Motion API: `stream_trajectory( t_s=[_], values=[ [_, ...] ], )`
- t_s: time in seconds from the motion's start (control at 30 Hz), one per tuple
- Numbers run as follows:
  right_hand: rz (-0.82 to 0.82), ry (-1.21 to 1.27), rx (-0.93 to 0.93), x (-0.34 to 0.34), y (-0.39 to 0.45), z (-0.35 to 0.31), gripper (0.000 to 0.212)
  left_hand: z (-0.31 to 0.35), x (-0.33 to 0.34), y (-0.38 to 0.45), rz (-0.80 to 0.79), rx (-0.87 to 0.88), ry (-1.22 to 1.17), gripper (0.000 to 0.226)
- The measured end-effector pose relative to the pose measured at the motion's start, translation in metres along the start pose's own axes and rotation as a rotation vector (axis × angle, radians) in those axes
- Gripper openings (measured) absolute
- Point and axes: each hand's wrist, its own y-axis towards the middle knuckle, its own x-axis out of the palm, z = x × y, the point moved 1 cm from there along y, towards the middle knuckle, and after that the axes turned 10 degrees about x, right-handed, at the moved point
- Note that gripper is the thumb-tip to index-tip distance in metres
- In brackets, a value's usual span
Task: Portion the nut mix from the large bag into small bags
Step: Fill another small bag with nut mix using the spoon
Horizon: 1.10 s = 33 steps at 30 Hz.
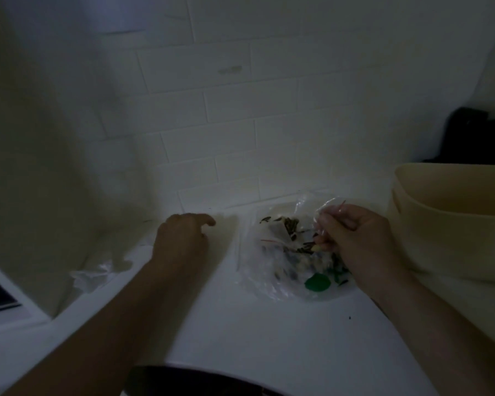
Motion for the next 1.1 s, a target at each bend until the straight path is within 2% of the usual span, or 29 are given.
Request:
stream_trajectory(
  t_s=[0.07,0.13,0.2,0.27,0.33,0.4,0.47,0.53,0.6,0.7,0.77,0.83,0.93,1.03,1.1],
  values=[
    [-0.006,-0.020,-0.003,0.000,-0.001,0.000,0.006,0.018,-0.007,0.001,0.109,0.105,-0.161,0.044],
    [-0.011,-0.034,-0.003,0.000,-0.001,0.000,0.007,0.044,-0.010,-0.001,0.113,0.301,-0.258,0.050],
    [-0.002,-0.023,-0.005,0.000,-0.002,0.000,0.010,0.066,-0.005,-0.002,0.069,0.454,-0.221,0.051],
    [0.003,-0.018,-0.020,-0.002,-0.001,0.000,0.005,0.078,0.002,0.000,0.109,0.505,-0.165,0.035],
    [0.004,0.020,-0.020,-0.003,-0.001,-0.001,0.007,0.083,-0.004,0.004,0.247,0.466,-0.228,0.026],
    [0.017,0.080,0.010,-0.005,0.000,-0.002,0.012,0.077,-0.022,0.009,0.415,0.308,-0.316,0.021],
    [0.036,0.125,0.043,-0.007,0.000,-0.004,0.016,0.064,-0.044,0.014,0.559,0.185,-0.258,0.015],
    [0.047,0.170,0.071,-0.009,0.001,-0.006,0.017,0.046,-0.059,0.018,0.614,0.146,-0.126,0.012],
    [0.041,0.199,0.090,-0.010,0.001,-0.006,0.017,0.028,-0.061,0.022,0.574,0.133,-0.009,0.015],
    [0.038,0.205,0.087,-0.010,0.001,-0.007,0.013,0.009,-0.044,0.023,0.390,0.080,0.106,0.029],
    [0.044,0.179,0.062,-0.010,0.002,-0.005,0.009,0.014,-0.029,0.015,0.249,0.028,0.083,0.047],
    [0.056,0.161,0.046,-0.009,0.004,-0.004,0.007,0.032,-0.021,0.013,0.249,0.075,-0.049,0.054],
    [0.092,0.187,0.069,-0.009,0.007,-0.002,0.003,0.087,-0.029,0.018,0.355,0.365,-0.313,0.025],
    [0.075,0.184,0.107,-0.009,0.004,-0.005,0.006,0.144,-0.033,0.018,0.215,0.560,-0.539,0.007],
    [0.008,0.195,0.117,-0.010,0.001,-0.009,0.007,0.164,-0.025,0.017,0.155,0.588,-0.670,0.005]
  ],
)
